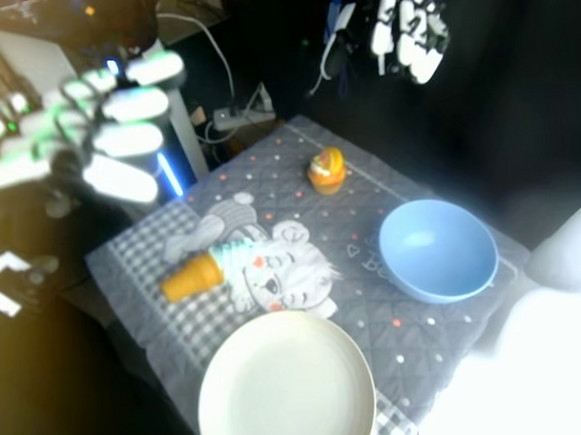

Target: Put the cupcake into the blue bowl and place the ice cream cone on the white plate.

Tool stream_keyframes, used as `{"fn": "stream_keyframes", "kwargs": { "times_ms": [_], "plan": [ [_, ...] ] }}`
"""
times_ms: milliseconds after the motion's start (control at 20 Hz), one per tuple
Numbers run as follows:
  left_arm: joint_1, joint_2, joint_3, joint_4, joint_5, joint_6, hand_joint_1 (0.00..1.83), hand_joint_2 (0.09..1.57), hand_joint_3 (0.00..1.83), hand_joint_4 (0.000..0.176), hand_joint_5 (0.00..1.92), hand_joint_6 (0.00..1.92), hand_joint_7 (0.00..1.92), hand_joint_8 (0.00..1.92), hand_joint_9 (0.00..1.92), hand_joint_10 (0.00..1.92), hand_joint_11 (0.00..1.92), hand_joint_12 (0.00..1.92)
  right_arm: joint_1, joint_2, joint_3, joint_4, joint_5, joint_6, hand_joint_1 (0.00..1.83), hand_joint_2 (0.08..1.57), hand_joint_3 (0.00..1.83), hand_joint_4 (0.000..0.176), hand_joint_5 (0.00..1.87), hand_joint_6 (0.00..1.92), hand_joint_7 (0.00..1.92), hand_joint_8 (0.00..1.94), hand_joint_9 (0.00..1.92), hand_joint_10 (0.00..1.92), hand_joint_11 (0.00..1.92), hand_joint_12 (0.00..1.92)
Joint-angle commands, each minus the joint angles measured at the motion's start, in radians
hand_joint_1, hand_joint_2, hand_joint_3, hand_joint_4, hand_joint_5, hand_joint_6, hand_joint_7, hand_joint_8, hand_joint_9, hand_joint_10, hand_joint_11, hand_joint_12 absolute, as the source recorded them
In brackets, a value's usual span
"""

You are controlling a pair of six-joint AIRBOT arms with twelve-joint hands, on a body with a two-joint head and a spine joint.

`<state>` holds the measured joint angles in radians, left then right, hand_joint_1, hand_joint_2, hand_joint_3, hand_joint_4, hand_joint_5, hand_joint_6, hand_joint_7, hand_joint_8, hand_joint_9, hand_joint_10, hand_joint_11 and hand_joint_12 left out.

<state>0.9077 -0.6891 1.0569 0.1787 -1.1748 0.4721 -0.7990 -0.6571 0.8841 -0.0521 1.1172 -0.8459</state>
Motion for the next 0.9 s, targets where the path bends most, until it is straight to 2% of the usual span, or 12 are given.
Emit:
{"fn": "stream_keyframes", "kwargs": {
  "times_ms": [0,100,150,250,350,400,450,500,550,650,700,850],
  "plan": [
    [-0.014,-0.002,0.002,-0.031,-0.09,-0.01,0.75,0.73,0.0,0.045,0.15,0.0,0.13,0.0,0.24,0.0,0.14,0.76,0.017,-0.004,0.006,0.023,0.102,0.005,0.63,0.77,0.0,0.0,0.07,0.0,0.34,0.01,0.34,0.02,0.08,0.74],
    [-0.016,-0.003,0.004,-0.013,-0.069,-0.022,0.71,0.76,0.0,0.05,0.15,0.0,0.14,0.0,0.22,0.0,0.08,0.87,0.017,-0.009,0.009,0.023,0.078,0.007,0.59,0.74,0.0,0.0,0.06,0.0,0.36,0.0,0.37,0.0,0.1,0.85],
    [-0.019,-0.009,0.009,0.003,-0.051,-0.034,0.72,0.78,0.0,0.034,0.13,0.0,0.14,0.0,0.2,0.0,0.01,0.9,0.017,-0.008,0.009,0.018,0.058,0.016,0.57,0.75,0.0,0.0,0.07,0.0,0.36,0.0,0.37,0.0,0.08,0.91],
    [-0.026,-0.016,0.013,0.039,-0.008,-0.058,0.72,0.77,0.0,0.024,0.13,0.0,0.14,0.0,0.19,0.0,0.0,0.9,0.017,0.0,0.012,-0.012,0.026,0.062,0.56,0.75,0.0,0.0,0.07,0.0,0.34,0.0,0.36,0.0,0.08,0.93],
    [-0.029,-0.02,0.015,0.074,0.029,-0.084,0.69,0.78,0.0,0.037,0.12,0.0,0.2,0.02,0.24,0.01,0.0,0.8,0.017,0.001,0.011,-0.044,-0.013,0.083,0.6,0.69,0.0,0.0,0.11,0.0,0.36,0.0,0.4,0.01,0.12,0.96],
    [-0.029,-0.021,0.016,0.095,0.052,-0.099,0.69,0.78,0.0,0.014,0.15,0.01,0.24,0.02,0.26,0.02,0.0,0.74,0.017,0.002,0.012,-0.055,-0.036,0.089,0.62,0.69,0.0,0.0,0.11,0.0,0.35,0.0,0.4,0.01,0.12,0.96],
    [-0.031,-0.021,0.017,0.109,0.067,-0.107,0.7,0.77,0.0,0.023,0.22,0.01,0.3,0.01,0.3,0.01,0.0,0.73,0.017,0.004,0.012,-0.063,-0.053,0.093,0.61,0.69,0.0,0.0,0.11,0.0,0.37,0.0,0.43,0.02,0.14,0.96],
    [-0.032,-0.021,0.018,0.124,0.082,-0.116,0.72,0.78,0.0,0.017,0.26,0.01,0.33,0.01,0.31,0.01,0.0,0.71,0.017,0.007,0.012,-0.073,-0.071,0.101,0.62,0.68,0.0,0.0,0.12,0.0,0.39,0.0,0.44,0.01,0.15,0.93],
    [-0.036,-0.022,0.02,0.146,0.104,-0.131,0.78,0.79,0.0,0.0,0.25,0.0,0.28,0.0,0.27,0.0,0.0,0.67,0.017,0.012,0.012,-0.088,-0.096,0.121,0.65,0.68,0.0,0.0,0.12,0.0,0.39,0.0,0.43,0.0,0.13,0.92],
    [-0.04,-0.022,0.022,0.172,0.128,-0.149,0.77,0.78,0.0,0.0,0.28,0.01,0.3,0.01,0.33,0.02,0.06,0.69,0.017,0.017,0.015,-0.111,-0.13,0.157,0.67,0.69,0.0,0.0,0.13,0.0,0.39,0.0,0.43,0.0,0.14,0.92],
    [-0.041,-0.022,0.024,0.2,0.153,-0.169,0.8,0.77,0.0,0.0,0.34,0.01,0.33,0.01,0.36,0.02,0.09,0.7,0.017,0.017,0.021,-0.133,-0.159,0.187,0.65,0.75,0.0,0.0,0.14,0.0,0.39,0.0,0.43,0.0,0.17,0.85],
    [-0.056,-0.026,0.036,0.277,0.218,-0.226,0.88,0.76,0.0,0.0,0.41,0.0,0.46,0.0,0.46,0.01,0.06,0.92,0.021,0.017,0.029,-0.191,-0.225,0.239,0.65,0.81,0.0,0.0,0.19,0.0,0.39,0.0,0.47,0.01,0.23,0.74]
  ]
}}
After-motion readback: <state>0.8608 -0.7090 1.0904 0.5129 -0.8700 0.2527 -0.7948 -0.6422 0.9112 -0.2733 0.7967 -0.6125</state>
